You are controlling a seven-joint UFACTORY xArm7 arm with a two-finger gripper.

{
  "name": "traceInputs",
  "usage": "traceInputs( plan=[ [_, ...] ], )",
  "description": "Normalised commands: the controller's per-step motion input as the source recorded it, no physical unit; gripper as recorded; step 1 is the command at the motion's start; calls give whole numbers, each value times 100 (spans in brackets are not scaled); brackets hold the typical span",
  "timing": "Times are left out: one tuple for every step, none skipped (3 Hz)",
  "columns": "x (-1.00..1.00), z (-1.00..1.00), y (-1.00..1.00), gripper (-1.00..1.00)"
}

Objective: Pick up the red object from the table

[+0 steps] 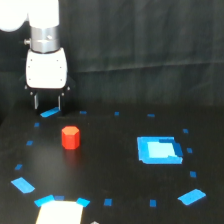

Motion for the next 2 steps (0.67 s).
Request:
traceInputs(
  plan=[
    [80, 12, -96, 100],
    [86, -42, -100, 100]
  ],
)
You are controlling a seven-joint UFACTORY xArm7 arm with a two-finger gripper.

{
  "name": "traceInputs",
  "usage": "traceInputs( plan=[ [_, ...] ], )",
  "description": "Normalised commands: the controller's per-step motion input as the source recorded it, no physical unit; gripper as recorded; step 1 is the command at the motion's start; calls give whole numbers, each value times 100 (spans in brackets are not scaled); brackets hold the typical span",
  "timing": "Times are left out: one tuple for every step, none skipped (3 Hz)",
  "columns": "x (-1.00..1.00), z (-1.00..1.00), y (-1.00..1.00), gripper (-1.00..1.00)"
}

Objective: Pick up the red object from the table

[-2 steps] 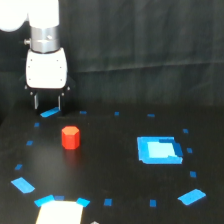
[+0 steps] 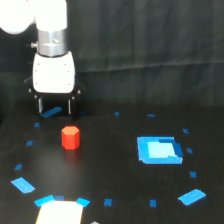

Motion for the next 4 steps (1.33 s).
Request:
traceInputs(
  plan=[
    [47, -32, -81, 100],
    [38, -62, -100, 45],
    [-11, -100, -100, -100],
    [-5, -84, -76, -100]
  ],
)
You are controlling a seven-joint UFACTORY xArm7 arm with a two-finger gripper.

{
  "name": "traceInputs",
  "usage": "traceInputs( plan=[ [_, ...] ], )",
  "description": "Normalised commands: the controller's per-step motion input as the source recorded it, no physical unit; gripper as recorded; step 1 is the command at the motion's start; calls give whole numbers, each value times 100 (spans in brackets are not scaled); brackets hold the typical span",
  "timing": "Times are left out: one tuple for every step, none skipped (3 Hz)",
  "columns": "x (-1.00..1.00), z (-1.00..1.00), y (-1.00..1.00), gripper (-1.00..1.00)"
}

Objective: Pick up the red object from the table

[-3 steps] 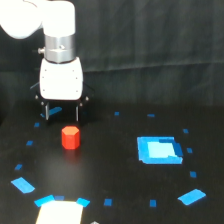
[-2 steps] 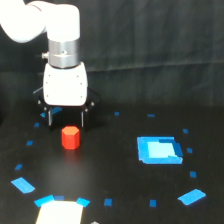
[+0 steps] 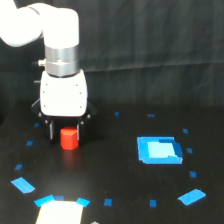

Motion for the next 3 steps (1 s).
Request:
traceInputs(
  plan=[
    [-6, -41, -24, -94],
    [-14, 14, 8, -94],
    [52, 100, -1, -100]
  ],
)
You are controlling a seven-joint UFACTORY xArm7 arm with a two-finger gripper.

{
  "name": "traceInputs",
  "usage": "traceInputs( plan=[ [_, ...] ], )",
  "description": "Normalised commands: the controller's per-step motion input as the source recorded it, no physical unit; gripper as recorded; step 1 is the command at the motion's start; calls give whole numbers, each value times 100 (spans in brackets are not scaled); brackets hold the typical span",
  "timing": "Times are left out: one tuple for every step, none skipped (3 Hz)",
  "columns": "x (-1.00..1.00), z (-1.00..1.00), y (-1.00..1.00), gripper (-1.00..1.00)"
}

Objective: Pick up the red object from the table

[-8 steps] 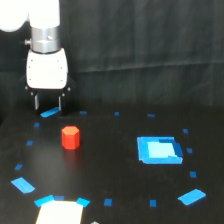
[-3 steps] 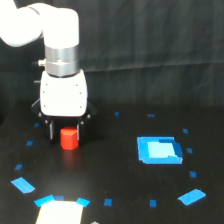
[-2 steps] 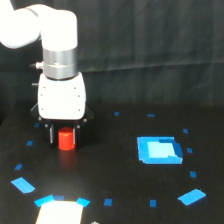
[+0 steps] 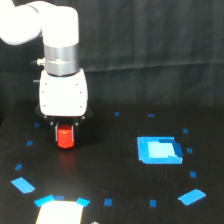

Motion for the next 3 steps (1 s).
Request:
traceInputs(
  plan=[
    [-9, 100, 56, -100],
    [42, 100, 67, -100],
    [38, 99, 34, -100]
  ],
)
